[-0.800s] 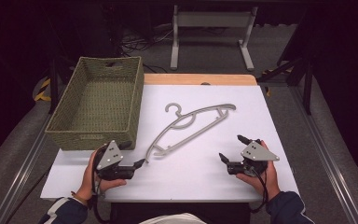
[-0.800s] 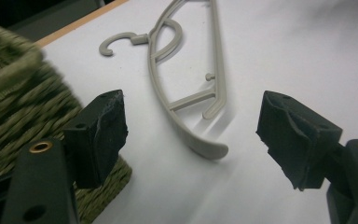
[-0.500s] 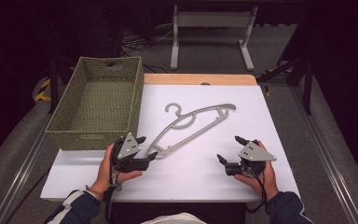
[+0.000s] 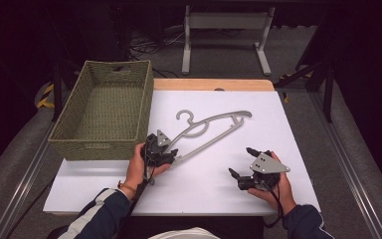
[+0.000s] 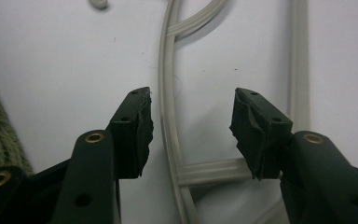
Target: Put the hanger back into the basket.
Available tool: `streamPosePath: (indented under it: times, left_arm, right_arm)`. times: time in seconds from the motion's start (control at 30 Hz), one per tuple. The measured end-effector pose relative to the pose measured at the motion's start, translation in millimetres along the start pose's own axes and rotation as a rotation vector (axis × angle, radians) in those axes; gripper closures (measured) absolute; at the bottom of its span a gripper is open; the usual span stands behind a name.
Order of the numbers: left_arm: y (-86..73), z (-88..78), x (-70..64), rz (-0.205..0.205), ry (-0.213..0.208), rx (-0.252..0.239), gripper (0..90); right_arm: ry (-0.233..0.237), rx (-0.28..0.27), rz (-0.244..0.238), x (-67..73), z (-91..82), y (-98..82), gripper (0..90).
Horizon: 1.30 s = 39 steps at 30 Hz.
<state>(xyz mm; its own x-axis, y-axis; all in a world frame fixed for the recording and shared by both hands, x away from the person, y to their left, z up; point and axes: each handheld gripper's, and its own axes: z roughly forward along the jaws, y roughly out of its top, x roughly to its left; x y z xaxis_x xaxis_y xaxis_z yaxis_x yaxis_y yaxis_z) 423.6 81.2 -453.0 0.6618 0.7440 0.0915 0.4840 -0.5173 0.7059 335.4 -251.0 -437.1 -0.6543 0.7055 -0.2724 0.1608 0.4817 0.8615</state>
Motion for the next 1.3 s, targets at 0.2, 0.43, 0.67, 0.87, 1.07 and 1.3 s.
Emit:
streamPosePath:
  times: [0.2,0.43,0.67,0.87,1.07,1.3]
  left_arm:
    - [2.3,8.2,1.1,-0.022,-0.029,0.037,48.4]
    - [3.9,5.1,-0.2,-0.023,-0.105,0.069,70.5]
    - [21.0,10.6,-2.4,-0.011,-0.108,0.151,72.6]
    - [46.3,29.8,0.1,-0.030,-0.131,0.204,64.0]
    - [62.2,42.8,-3.8,-0.010,-0.125,0.228,57.3]
    - [60.4,44.5,2.0,0.013,-0.152,0.199,67.1]
  right_arm:
    - [0.012,0.016,-0.015,2.0,1.2,0.0,12.4]
    - [0.027,0.036,-0.005,1.7,3.7,-1.2,12.4]
    - [0.051,0.058,0.009,1.4,6.3,-2.1,12.2]
    - [0.077,0.082,0.000,3.8,8.7,-3.0,12.0]
    - [0.097,0.097,0.004,3.1,10.7,-4.7,12.0]
    - [0.115,0.119,0.024,2.5,13.3,-5.1,12.1]
